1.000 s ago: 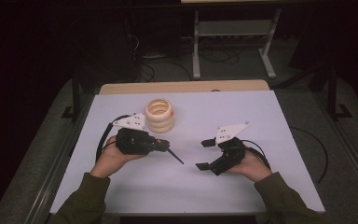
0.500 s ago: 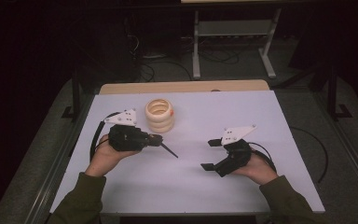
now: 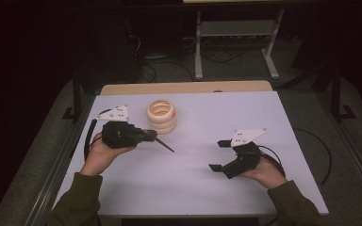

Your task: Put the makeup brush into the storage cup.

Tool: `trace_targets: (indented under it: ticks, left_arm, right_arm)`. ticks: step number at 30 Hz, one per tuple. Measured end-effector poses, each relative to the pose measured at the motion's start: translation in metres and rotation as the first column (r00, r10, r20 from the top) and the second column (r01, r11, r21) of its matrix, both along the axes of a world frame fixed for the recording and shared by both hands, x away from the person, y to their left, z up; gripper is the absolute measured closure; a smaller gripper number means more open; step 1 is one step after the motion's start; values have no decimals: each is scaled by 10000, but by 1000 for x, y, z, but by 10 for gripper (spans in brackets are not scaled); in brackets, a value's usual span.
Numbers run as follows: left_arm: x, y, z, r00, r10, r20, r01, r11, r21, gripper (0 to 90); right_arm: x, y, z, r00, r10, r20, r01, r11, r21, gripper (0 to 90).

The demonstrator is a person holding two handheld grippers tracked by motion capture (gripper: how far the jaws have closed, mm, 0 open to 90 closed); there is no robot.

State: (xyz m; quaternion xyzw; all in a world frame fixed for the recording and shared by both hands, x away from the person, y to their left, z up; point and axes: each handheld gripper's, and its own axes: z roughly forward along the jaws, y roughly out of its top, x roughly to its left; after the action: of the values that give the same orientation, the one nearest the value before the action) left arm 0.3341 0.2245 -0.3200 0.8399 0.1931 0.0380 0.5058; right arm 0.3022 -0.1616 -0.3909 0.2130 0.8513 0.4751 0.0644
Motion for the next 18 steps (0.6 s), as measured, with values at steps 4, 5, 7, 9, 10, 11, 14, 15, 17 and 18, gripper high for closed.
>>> trace_targets:
  ticks: [4, 5, 7, 9, 10, 11, 14, 15, 17, 18]
  left_arm:
    - [1, 2, 0, 10000, 86, 45, -86, 9999, 55, 834]
    - [2, 2, 1, 9999, 154, 58, -154, 9999, 35, 834]
    - [2, 3, 2, 9998, 197, 61, -197, 9998, 40, 834]
    - [3, 4, 4, 9996, 284, 85, -285, 9996, 62, 834]
    - [4, 5, 5, 9995, 309, 91, -309, 9995, 62, 834]
    - [4, 6, 6, 9992, 376, 105, -377, 9992, 93, 834]
    - [6, 10, 8, 9986, 512, 111, -512, 9987, -17, 834]
    - [6, 11, 9, 9982, 601, 51, -601, 9982, -54, 834]
    - [7, 14, 11, 9978, 661, 45, -661, 9978, -73, 834]
    - [8, 15, 13, 9977, 670, 102, -669, 9978, -34, 834]
  right_arm:
    - [-3, -4, -1, 9999, -102, -11, 102, 9999, -39, 101]
    - [-3, -5, -1, 9999, -151, 20, 152, 9998, -130, 100]
    - [-5, -7, -2, 9996, -283, 65, 284, 9995, -148, 98]
    - [-6, -10, -3, 9991, -413, 52, 413, 9990, -156, 97]
    - [-6, -12, -3, 9988, -497, 34, 498, 9987, -133, 95]
    - [-6, -14, -3, 9984, -561, 85, 562, 9984, -109, 95]
    - [-8, -19, -4, 9966, -822, 109, 823, 9966, -33, 93]
    - [-8, -21, -5, 9958, -895, 172, 897, 9959, -78, 91]
    - [-9, -24, -7, 9946, -1021, 205, 1023, 9947, -94, 84]
    - [-9, -25, -7, 9936, -1102, 239, 1104, 9939, -68, 80]
